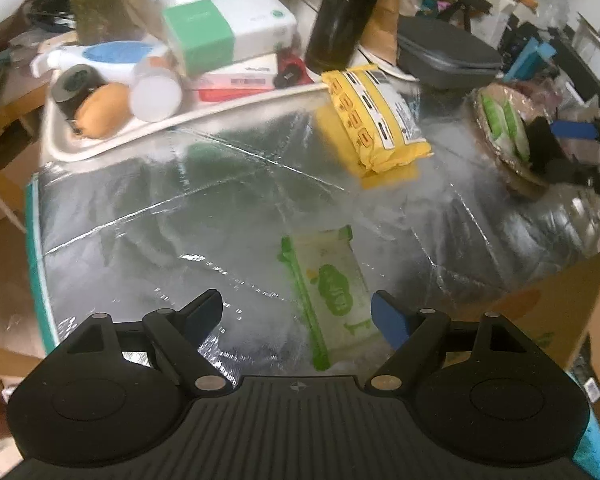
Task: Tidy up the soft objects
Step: 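Close the left gripper on the green-white soap bar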
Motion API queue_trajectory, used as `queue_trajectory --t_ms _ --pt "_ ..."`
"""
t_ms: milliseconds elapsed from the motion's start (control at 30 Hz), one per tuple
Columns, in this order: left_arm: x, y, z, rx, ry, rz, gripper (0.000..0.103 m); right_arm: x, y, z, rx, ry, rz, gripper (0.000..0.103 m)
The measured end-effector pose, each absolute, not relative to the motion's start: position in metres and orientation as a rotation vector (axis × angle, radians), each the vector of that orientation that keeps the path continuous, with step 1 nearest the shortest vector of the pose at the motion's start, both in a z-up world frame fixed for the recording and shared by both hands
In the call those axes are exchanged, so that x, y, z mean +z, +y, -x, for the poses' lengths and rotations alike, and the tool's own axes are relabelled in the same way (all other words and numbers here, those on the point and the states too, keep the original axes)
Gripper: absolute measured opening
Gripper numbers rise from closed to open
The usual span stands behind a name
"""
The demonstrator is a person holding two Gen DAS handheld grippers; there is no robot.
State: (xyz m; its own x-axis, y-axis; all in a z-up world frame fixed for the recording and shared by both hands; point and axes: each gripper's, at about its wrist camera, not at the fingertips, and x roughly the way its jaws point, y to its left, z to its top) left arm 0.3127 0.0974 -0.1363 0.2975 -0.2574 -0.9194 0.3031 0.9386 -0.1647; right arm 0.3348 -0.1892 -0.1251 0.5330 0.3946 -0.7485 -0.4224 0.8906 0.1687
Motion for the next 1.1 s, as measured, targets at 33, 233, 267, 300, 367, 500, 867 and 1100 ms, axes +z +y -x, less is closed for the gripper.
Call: queue_trajectory --t_ms 33,233,267,300,367,500,867,1100 --pt "-0.141 0.096 -0.316 -0.381 1.225 -0.037 0.082 -0.127 -0.189 -0.337 0.479 0.889 0.031 0.103" --pt "-0.170 0.079 -0.333 -0.416 1.298 -0.093 0.082 -0.133 -0.186 -0.342 0.465 0.904 0.066 0.103" --pt "-0.173 0.076 -0.335 -0.424 1.304 -0.104 0.082 -0.133 -0.186 -0.342 0.463 0.902 0.073 0.103" --pt "-0.176 0.072 -0.337 -0.437 1.308 -0.116 0.082 -0.133 -0.186 -0.343 0.462 0.902 0.074 0.103" --pt "-0.180 0.065 -0.340 -0.454 1.314 -0.141 0.082 -0.134 -0.187 -0.344 0.458 0.909 0.066 0.103" --pt "-0.188 0.051 -0.346 -0.469 1.318 -0.203 0.082 -0.136 -0.189 -0.347 0.433 0.921 0.069 0.103" --pt "-0.210 0.017 -0.340 -0.486 1.265 -0.436 0.072 -0.141 -0.194 -0.349 0.366 0.922 0.103 0.103" --pt "-0.206 0.027 -0.337 -0.441 1.233 -0.497 0.056 -0.143 -0.191 -0.350 0.368 0.917 0.127 0.103"
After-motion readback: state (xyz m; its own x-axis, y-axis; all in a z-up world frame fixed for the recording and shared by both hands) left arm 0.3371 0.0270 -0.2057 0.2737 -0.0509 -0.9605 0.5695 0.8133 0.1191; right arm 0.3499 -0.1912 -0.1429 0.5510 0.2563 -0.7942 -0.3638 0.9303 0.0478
